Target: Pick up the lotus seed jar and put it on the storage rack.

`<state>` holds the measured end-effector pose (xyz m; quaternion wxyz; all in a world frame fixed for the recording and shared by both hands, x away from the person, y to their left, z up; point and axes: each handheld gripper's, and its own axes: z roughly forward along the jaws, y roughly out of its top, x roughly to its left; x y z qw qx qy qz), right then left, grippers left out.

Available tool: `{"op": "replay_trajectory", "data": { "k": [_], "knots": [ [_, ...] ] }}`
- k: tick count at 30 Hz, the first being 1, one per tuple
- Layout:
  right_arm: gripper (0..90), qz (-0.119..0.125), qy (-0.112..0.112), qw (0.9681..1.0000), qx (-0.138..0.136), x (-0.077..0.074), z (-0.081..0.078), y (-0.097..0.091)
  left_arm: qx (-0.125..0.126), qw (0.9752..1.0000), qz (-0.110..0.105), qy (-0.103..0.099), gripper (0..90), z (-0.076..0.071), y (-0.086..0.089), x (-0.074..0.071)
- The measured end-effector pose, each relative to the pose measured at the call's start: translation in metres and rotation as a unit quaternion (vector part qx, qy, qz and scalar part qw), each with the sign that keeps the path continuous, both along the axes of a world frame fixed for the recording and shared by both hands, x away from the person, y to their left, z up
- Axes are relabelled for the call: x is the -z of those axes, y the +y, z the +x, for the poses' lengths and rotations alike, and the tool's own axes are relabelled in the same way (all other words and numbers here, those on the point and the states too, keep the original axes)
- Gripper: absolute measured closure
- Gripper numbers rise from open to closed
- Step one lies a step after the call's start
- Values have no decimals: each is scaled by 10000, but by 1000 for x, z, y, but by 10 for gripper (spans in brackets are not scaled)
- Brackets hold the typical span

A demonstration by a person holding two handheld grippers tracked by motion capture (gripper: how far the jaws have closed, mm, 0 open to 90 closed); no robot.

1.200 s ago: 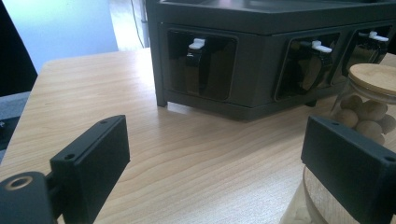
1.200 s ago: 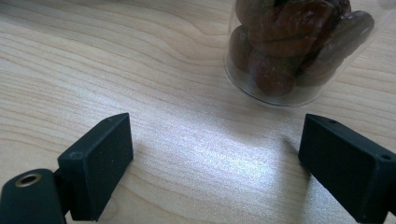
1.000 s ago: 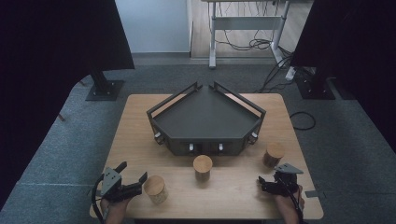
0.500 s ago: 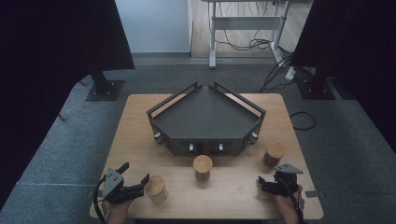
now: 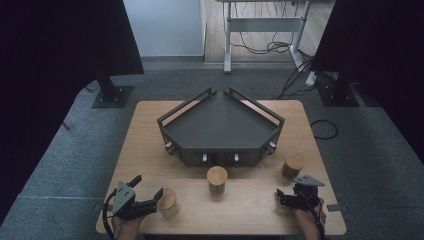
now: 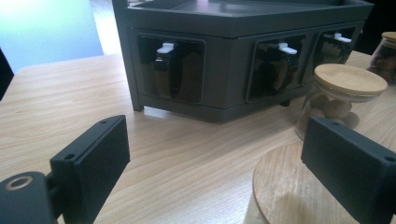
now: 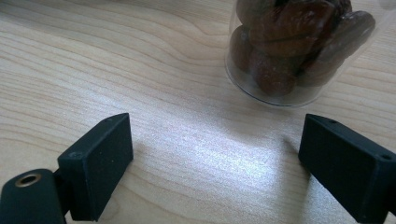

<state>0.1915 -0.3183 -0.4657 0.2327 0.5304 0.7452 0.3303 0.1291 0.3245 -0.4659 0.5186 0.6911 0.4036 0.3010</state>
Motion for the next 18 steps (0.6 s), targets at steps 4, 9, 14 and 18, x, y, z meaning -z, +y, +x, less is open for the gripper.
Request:
{"op": "replay_trajectory", "data": {
  "k": [4,9,14,18],
  "knots": [
    [96,0,1,10000,-1,0,0,0,40,10000,-5,-4,76,-1,-1,0],
    [96,0,1,10000,-1,0,0,0,90,10000,3,-16,76,-2,-4,0],
    [96,0,1,10000,-1,0,0,0,136,9999,12,-17,76,-2,-6,0],
    [96,0,0,10000,-6,0,0,0,162,9999,18,-17,76,-3,-7,0]
  ]
}}
